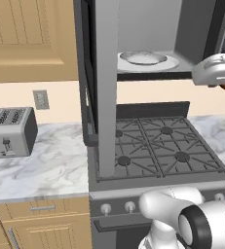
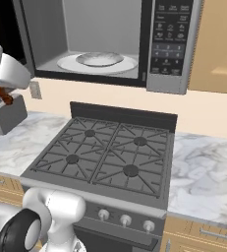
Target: Transport the chicken drumstick from the fridge to the microwave and turn on the microwave.
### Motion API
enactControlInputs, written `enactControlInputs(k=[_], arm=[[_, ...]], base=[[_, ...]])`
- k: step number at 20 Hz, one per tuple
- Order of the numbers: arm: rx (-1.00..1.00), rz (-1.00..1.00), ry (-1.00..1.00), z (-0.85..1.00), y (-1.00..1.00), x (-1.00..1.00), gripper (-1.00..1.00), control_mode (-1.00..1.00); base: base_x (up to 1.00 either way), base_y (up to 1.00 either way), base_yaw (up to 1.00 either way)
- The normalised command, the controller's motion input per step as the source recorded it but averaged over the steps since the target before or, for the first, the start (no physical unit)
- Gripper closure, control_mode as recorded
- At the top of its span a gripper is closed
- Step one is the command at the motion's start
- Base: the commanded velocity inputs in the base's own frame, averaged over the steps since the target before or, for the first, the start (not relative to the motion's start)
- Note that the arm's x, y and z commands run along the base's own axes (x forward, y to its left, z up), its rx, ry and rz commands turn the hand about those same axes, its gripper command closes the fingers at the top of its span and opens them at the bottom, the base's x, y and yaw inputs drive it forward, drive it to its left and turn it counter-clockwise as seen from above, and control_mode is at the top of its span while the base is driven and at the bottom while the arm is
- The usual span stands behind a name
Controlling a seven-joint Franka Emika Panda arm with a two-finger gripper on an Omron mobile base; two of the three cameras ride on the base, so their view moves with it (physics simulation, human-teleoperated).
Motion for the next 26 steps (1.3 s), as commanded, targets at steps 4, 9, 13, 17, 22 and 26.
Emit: enactControlInputs(k=[4, 9, 13, 17, 22, 26], arm=[[-0.05, 0.03, -0.21, 0.36, 0.04, 0.01, 1.00, -1.00], [-0.01, 0.05, -0.11, 0.19, 0.00, 0.10, 1.00, -1.00], [0.00, 0.11, -0.04, 0.11, 0.00, 0.30, 1.00, -1.00], [0.00, 0.09, 0.00, 0.10, 0.00, 0.51, 1.00, -1.00], [0.00, 0.03, 0.00, 0.00, 0.00, 0.65, 1.00, -1.00], [-0.01, 0.00, 0.00, 0.00, 0.00, 0.62, 1.00, -1.00]], base=[[0.00, 0.00, 0.00], [0.00, 0.00, 0.00], [0.00, 0.00, 0.00], [0.00, 0.00, 0.00], [0.00, 0.00, 0.00], [0.00, 0.00, 0.00]])
